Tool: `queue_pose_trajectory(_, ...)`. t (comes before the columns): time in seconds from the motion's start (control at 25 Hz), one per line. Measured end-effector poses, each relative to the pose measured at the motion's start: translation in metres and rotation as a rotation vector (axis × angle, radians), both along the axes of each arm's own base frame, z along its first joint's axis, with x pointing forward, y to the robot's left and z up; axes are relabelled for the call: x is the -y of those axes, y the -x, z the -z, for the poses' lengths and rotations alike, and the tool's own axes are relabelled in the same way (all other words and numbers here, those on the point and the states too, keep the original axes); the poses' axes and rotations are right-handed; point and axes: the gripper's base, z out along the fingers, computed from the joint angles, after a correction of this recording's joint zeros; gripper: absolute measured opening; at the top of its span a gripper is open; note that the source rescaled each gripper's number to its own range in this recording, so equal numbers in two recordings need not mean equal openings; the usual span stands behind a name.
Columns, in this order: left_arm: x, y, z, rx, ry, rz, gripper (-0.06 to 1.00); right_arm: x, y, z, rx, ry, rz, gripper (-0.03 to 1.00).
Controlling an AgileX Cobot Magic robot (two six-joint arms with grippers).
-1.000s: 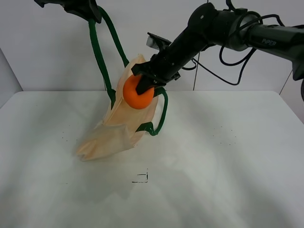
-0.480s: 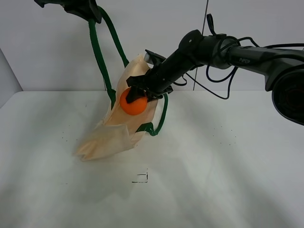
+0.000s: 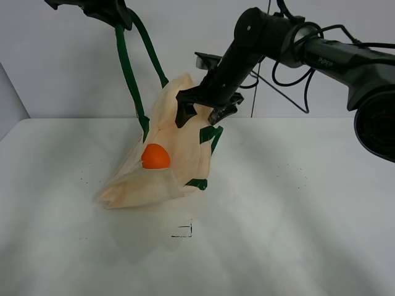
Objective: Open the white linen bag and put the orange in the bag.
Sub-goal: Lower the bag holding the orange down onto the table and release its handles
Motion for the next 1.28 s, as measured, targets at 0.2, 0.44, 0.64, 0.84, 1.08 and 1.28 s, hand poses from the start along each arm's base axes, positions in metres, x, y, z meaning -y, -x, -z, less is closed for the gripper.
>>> queue_pose_trajectory(0.2, 0.000, 0.000, 0.000, 0.000, 0.000, 0.000, 0.00, 0.021, -0.009, -0.004, 0.073, 0.189, 0.099, 1.00)
queue_pose_trajectory(0.44, 0.000, 0.000, 0.000, 0.000, 0.000, 0.000, 0.00, 0.052, -0.023, 0.001, 0.083, 0.258, 0.155, 1.00)
queue_pose_trajectory(0.64, 0.000, 0.000, 0.000, 0.000, 0.000, 0.000, 0.00, 0.111, -0.042, 0.001, 0.074, 0.271, 0.252, 1.00)
queue_pose_trajectory(0.84, 0.000, 0.000, 0.000, 0.000, 0.000, 0.000, 0.00, 0.179, -0.054, 0.001, 0.056, 0.278, 0.387, 1.00)
queue_pose_trajectory(1.08, 0.000, 0.000, 0.000, 0.000, 0.000, 0.000, 0.00, 0.210, -0.056, 0.001, 0.050, 0.280, 0.431, 1.00)
queue_pose_trajectory(1.28, 0.000, 0.000, 0.000, 0.000, 0.000, 0.000, 0.00, 0.220, -0.041, -0.001, 0.018, 0.303, 0.419, 1.00)
